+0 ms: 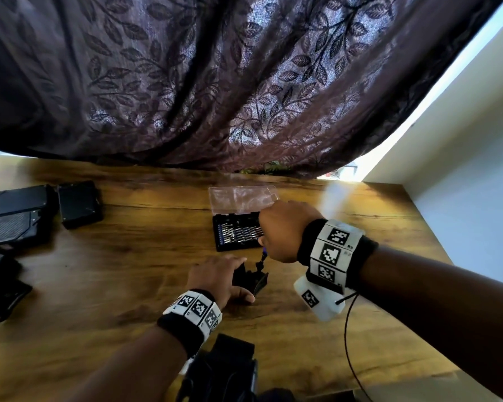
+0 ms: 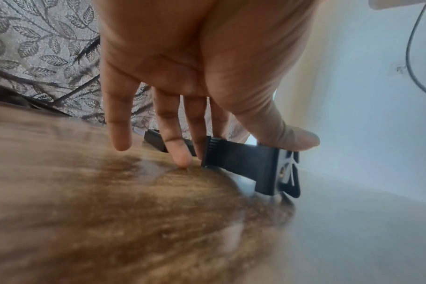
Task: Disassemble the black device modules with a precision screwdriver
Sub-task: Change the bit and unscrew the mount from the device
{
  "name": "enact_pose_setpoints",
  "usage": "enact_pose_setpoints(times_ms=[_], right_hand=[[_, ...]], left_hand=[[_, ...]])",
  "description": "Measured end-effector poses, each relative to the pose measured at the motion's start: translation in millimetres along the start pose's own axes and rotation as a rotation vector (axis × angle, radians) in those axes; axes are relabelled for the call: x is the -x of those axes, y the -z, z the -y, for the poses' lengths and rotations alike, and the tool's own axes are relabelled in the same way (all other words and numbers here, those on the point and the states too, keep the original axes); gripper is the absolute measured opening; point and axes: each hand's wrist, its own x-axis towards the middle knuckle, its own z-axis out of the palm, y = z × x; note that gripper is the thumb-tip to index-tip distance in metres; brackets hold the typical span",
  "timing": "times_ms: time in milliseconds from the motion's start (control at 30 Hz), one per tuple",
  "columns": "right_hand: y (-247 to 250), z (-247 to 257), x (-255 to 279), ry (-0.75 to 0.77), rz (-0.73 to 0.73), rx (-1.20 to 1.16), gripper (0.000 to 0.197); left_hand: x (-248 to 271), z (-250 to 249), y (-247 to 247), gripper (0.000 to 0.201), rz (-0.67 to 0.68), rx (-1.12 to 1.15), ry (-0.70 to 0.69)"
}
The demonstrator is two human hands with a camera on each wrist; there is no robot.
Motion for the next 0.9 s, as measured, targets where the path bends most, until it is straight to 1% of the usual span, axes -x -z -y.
enact_pose_setpoints(times_ms=[67,100,200,233,300,367,467,600,667,733,833,900], right_hand=[[-1,4,-1,-0.041,-0.001,-0.034,0.039],[-2,4,-2,-0.036,0.007,-0.013,0.037],[1,6,-6,0.044,0.076,0.100,0.019],[1,4,-7,0.070,0.093,0.125,0.018],[1,-3,-10,0.116,0.097,0.190,0.023],[2,-7,-9,0.186,0.055,0.311,0.026],[4,-3,-4,0.288,-0.016,0.524,0.021],[6,9,-4,0.348,0.016,0.616,0.016],[9,15,-8,0.339,0.036,0.613,0.017],[15,21,-10,0.278,0.062,0.572,0.022],[22,23,-13,0.187,0.094,0.488,0.040],[26,24,-13,0.143,0.111,0.424,0.047]], left_hand=[[0,1,-1,0.093,-0.002,-0.001,-0.004],[0,1,-2,0.093,-0.005,-0.002,-0.007],[1,3,-3,0.088,-0.015,0.010,-0.022],[1,4,-3,0.086,-0.018,0.017,-0.027],[-1,5,-5,0.081,-0.032,0.026,-0.034],[-1,6,-6,0.078,-0.042,0.021,-0.040],[-2,6,-8,0.082,-0.033,0.008,-0.041],[-3,7,-10,0.089,-0.015,-0.005,-0.032],[-3,7,-10,0.092,-0.002,-0.012,-0.035],[-3,6,-9,0.092,-0.005,-0.021,-0.042],[-2,5,-8,0.091,-0.019,-0.028,-0.045],[-2,5,-7,0.091,-0.014,-0.022,-0.045]])
